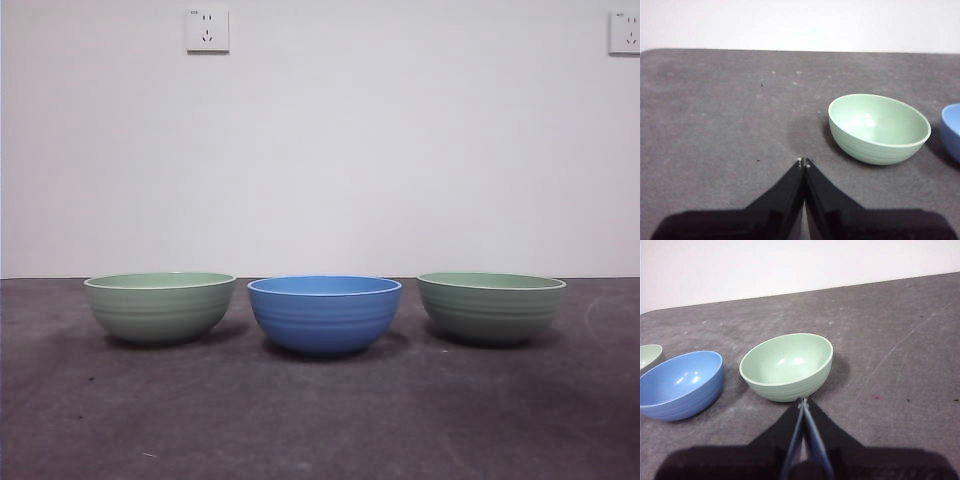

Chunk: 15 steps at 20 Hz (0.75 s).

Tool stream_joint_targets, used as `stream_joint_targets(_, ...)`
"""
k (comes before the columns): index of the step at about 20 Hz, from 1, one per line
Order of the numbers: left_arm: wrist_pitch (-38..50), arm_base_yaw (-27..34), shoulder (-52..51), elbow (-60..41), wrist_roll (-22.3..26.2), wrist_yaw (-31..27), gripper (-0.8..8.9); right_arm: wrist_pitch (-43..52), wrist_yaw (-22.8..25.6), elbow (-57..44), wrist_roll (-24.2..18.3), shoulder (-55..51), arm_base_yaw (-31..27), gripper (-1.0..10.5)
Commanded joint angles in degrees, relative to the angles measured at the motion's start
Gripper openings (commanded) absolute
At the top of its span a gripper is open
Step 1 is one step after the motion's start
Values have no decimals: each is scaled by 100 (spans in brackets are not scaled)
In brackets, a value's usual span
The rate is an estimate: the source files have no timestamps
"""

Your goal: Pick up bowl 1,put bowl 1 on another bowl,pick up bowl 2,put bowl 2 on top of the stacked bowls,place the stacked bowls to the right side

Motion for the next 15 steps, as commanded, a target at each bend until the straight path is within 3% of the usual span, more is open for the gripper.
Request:
stream_joint_targets(1, 15, 15, -15, -85, -514, 15, -3, -46, -26, -63, 350, -22, 4, 3)
stream_joint_targets(7, 127, 15, -15, -57, -1246, 350, -5, 61, -28, -44, 822, -22, 4, -4)
stream_joint_targets(12, 85, 15, -15, 114, -1784, 640, -6, 66, -24, 229, 1694, 28, 4, -12)
stream_joint_targets(15, -225, 15, 2, 372, -1882, 748, -6, 9, -28, 520, 1786, 177, 4, -12)
